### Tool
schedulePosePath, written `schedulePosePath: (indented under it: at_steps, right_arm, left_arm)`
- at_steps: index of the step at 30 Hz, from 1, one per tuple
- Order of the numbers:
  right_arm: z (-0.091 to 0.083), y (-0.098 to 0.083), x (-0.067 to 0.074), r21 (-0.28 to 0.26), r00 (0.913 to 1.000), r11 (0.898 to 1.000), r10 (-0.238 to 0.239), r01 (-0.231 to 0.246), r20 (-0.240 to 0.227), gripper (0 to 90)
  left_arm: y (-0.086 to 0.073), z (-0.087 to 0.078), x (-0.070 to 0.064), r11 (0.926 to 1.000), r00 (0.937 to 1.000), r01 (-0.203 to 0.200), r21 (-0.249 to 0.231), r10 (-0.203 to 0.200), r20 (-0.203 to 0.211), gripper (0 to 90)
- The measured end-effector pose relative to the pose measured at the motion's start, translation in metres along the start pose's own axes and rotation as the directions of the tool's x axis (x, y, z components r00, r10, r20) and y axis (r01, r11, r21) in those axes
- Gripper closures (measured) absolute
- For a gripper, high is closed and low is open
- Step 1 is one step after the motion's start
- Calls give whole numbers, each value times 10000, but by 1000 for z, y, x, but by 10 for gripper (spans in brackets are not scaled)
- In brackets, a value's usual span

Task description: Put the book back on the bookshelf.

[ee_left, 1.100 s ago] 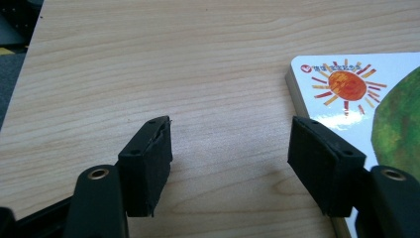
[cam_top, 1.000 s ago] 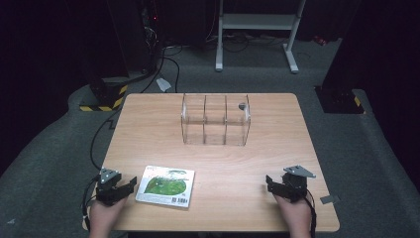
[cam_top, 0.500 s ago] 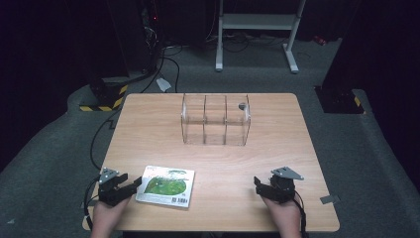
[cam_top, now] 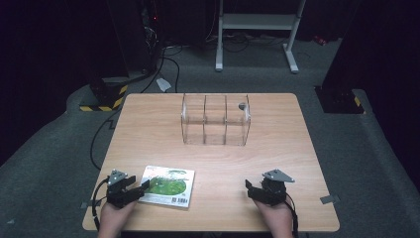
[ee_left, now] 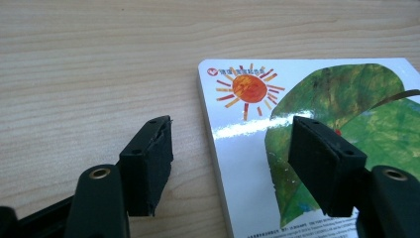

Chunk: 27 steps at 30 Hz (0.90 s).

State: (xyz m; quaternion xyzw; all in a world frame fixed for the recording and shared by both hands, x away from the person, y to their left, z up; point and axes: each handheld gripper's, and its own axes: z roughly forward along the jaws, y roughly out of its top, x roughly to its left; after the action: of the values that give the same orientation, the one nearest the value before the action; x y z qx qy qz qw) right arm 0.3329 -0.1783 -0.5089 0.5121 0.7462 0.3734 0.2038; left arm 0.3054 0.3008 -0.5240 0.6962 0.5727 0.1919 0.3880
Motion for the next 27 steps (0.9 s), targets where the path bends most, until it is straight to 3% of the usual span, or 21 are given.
schedulePosePath:
  at_steps: [5, 14, 27]
  right_arm:
    - [2, 2, 6, -159, 9999, 9997, -164, 164, 4, 197]
    - [3, 2, 11, 14, 9989, 9990, -456, 456, -80, 195]
    - [2, 0, 17, -62, 9981, 9982, -599, 598, -151, 207]
  left_arm:
    - [0, 1, 1, 9999, 10000, 89, 117, -89, -21, 324]
    - [-3, -2, -3, 9996, 9997, -219, 203, 221, -107, 304]
    - [-4, 0, -9, 9985, 9985, -459, 307, 450, 296, 264]
